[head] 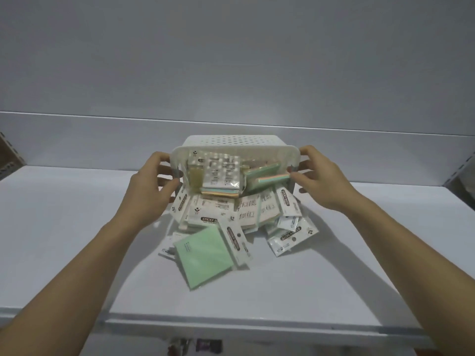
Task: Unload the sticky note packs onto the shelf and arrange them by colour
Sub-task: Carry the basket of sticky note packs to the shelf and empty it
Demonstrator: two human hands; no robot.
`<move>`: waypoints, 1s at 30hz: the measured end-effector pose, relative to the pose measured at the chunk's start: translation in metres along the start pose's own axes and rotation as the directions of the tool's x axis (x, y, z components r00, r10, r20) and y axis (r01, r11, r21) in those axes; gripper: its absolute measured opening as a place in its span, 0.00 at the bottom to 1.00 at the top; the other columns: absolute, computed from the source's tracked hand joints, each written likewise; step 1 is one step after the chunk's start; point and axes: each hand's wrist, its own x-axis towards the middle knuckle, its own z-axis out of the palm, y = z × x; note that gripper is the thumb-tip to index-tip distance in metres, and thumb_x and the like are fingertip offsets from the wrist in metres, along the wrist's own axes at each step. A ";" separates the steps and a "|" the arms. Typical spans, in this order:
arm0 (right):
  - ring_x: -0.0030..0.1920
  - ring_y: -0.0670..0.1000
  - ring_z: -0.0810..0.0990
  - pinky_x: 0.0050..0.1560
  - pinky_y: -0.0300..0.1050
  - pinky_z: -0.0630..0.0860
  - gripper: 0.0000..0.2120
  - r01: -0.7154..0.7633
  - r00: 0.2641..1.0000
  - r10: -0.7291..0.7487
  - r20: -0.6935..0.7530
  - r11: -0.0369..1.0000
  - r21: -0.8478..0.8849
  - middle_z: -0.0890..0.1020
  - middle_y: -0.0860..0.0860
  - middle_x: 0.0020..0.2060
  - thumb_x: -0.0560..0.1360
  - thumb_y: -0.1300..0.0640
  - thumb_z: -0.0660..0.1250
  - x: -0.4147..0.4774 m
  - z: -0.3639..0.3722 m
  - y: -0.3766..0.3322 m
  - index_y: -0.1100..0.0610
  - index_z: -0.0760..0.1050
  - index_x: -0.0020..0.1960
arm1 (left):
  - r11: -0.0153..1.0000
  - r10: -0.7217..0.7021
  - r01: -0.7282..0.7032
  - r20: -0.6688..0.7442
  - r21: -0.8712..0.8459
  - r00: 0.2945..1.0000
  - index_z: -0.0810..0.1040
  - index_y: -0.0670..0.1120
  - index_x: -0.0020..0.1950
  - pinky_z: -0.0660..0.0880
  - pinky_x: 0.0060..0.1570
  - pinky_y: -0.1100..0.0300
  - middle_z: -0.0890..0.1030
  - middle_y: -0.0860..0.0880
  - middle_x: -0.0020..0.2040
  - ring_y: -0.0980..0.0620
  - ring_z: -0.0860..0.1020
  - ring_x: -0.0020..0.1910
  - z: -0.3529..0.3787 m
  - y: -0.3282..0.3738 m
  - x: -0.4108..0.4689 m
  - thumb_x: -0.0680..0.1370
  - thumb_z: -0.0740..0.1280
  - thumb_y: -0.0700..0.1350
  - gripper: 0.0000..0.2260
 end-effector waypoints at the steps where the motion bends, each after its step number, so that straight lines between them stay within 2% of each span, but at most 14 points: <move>1: 0.46 0.55 0.86 0.50 0.60 0.83 0.14 0.018 1.000 -0.018 -0.017 1.000 -0.010 0.84 0.50 0.52 0.80 0.60 0.68 0.002 0.003 -0.002 0.44 0.68 0.58 | 1.000 0.024 -0.023 -0.019 0.021 1.000 0.72 0.60 0.54 0.83 0.36 0.60 0.83 0.58 0.47 0.56 0.84 0.43 0.001 0.001 0.000 0.79 0.70 0.38 0.17; 3: 0.44 0.55 0.86 0.49 0.56 0.84 0.17 0.053 0.995 -0.055 -0.085 0.998 -0.030 0.84 0.52 0.51 0.79 0.64 0.67 0.003 0.007 -0.006 0.43 0.65 0.53 | 0.997 0.067 -0.064 -0.051 0.047 0.996 0.71 0.58 0.55 0.83 0.37 0.61 0.83 0.58 0.47 0.57 0.84 0.43 0.002 0.001 -0.003 0.78 0.71 0.37 0.17; 6: 0.41 0.46 0.86 0.45 0.38 0.81 0.21 0.136 0.972 -0.145 -0.184 0.989 -0.062 0.85 0.52 0.48 0.78 0.67 0.67 0.000 0.011 -0.007 0.43 0.64 0.52 | 0.992 0.120 -0.117 -0.086 0.041 0.989 0.71 0.59 0.53 0.84 0.37 0.58 0.83 0.54 0.48 0.56 0.85 0.44 0.003 0.000 -0.010 0.77 0.70 0.34 0.19; 7: 0.39 0.45 0.86 0.42 0.36 0.80 0.20 0.167 0.962 -0.174 -0.211 0.985 -0.054 0.85 0.51 0.48 0.78 0.68 0.68 0.000 0.012 -0.008 0.44 0.64 0.52 | 0.990 0.141 -0.136 -0.103 0.048 0.985 0.71 0.60 0.51 0.84 0.37 0.57 0.83 0.53 0.47 0.56 0.85 0.44 0.004 0.001 -0.012 0.77 0.69 0.32 0.21; 9: 0.38 0.44 0.86 0.38 0.39 0.81 0.20 0.209 0.945 -0.209 -0.253 0.978 -0.026 0.85 0.50 0.47 0.77 0.68 0.68 0.000 0.012 -0.009 0.46 0.65 0.51 | 0.985 0.166 -0.159 -0.135 0.064 0.977 0.71 0.59 0.51 0.84 0.39 0.53 0.83 0.53 0.46 0.55 0.85 0.44 0.003 0.001 -0.012 0.76 0.67 0.30 0.22; 13: 0.44 0.46 0.87 0.43 0.41 0.84 0.22 0.241 0.924 -0.231 -0.305 0.971 -0.006 0.83 0.45 0.47 0.77 0.68 0.71 0.000 0.013 -0.010 0.43 0.66 0.49 | 0.974 0.216 -0.203 -0.149 0.101 0.965 0.71 0.56 0.51 0.83 0.44 0.49 0.83 0.54 0.45 0.57 0.85 0.45 0.001 0.003 -0.012 0.76 0.66 0.28 0.21; 17: 0.46 0.44 0.87 0.43 0.33 0.80 0.27 0.297 0.886 -0.268 -0.378 0.955 0.020 0.83 0.43 0.46 0.76 0.68 0.71 -0.002 0.012 -0.013 0.36 0.67 0.47 | 0.956 0.290 -0.275 -0.195 0.102 0.937 0.71 0.57 0.51 0.81 0.42 0.57 0.85 0.52 0.45 0.59 0.85 0.48 -0.001 0.006 -0.011 0.75 0.67 0.27 0.23; 22: 0.46 0.43 0.87 0.43 0.33 0.80 0.23 0.366 0.850 -0.331 -0.411 0.931 0.007 0.84 0.44 0.46 0.76 0.68 0.71 0.003 0.007 -0.020 0.42 0.67 0.49 | 0.947 0.321 -0.308 -0.245 0.089 0.915 0.71 0.59 0.51 0.77 0.40 0.70 0.83 0.56 0.49 0.64 0.83 0.48 -0.004 0.010 0.000 0.76 0.68 0.28 0.24; 26: 0.46 0.40 0.86 0.43 0.33 0.80 0.24 0.394 0.819 -0.370 -0.439 0.918 -0.038 0.85 0.45 0.46 0.76 0.70 0.71 0.000 0.010 -0.016 0.41 0.67 0.50 | 0.933 0.360 -0.345 -0.253 0.102 0.898 0.72 0.52 0.52 0.78 0.42 0.71 0.84 0.52 0.46 0.61 0.84 0.48 -0.002 0.005 -0.001 0.76 0.68 0.27 0.19; 30: 0.45 0.42 0.86 0.45 0.30 0.78 0.25 0.447 0.781 -0.415 -0.467 0.893 -0.045 0.85 0.46 0.45 0.77 0.70 0.70 -0.001 0.012 -0.016 0.41 0.67 0.52 | 0.926 0.377 -0.359 -0.290 0.115 0.879 0.72 0.52 0.53 0.78 0.42 0.71 0.85 0.50 0.47 0.60 0.84 0.48 0.000 0.007 -0.003 0.77 0.69 0.29 0.18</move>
